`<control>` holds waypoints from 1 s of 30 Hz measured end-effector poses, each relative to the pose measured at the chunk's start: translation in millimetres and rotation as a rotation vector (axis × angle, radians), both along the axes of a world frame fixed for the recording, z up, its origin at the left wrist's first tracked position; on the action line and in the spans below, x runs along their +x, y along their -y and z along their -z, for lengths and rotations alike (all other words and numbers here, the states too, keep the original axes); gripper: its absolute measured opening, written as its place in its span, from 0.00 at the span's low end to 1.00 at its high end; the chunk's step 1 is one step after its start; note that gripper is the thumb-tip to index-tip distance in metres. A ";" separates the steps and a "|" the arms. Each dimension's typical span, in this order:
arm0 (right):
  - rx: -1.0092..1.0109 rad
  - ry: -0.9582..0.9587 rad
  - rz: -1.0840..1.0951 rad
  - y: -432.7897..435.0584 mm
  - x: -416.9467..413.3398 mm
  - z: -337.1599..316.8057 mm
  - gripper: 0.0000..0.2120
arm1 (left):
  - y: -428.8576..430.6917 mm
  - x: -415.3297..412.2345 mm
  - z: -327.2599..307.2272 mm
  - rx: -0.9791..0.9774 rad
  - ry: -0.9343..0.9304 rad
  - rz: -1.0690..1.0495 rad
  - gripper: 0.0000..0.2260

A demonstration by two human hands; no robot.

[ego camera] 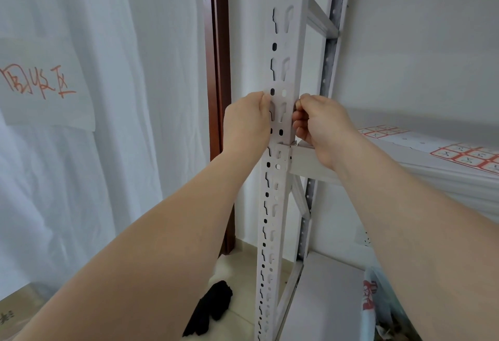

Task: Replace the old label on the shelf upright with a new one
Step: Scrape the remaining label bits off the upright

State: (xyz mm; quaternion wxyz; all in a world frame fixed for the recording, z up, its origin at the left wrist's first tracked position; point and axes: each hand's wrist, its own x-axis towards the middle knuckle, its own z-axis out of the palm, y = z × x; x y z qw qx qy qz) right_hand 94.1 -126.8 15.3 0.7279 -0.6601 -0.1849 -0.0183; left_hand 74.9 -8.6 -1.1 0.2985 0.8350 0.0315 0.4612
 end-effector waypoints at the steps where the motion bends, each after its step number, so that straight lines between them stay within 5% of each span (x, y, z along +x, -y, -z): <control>1: 0.000 0.000 0.001 0.1 0.1 0.0 0.14 | 0.0 0.3 -0.3 -0.001 0.005 -0.007 0.19; 16: 0.001 0.008 0.002 -0.9 0.9 0.7 0.14 | 13.1 0.1 -2.7 -0.064 -0.017 -0.140 0.10; 30: 0.003 0.003 -0.011 0.2 1.5 0.7 0.14 | 3.0 4.1 6.3 -0.069 0.079 0.027 0.19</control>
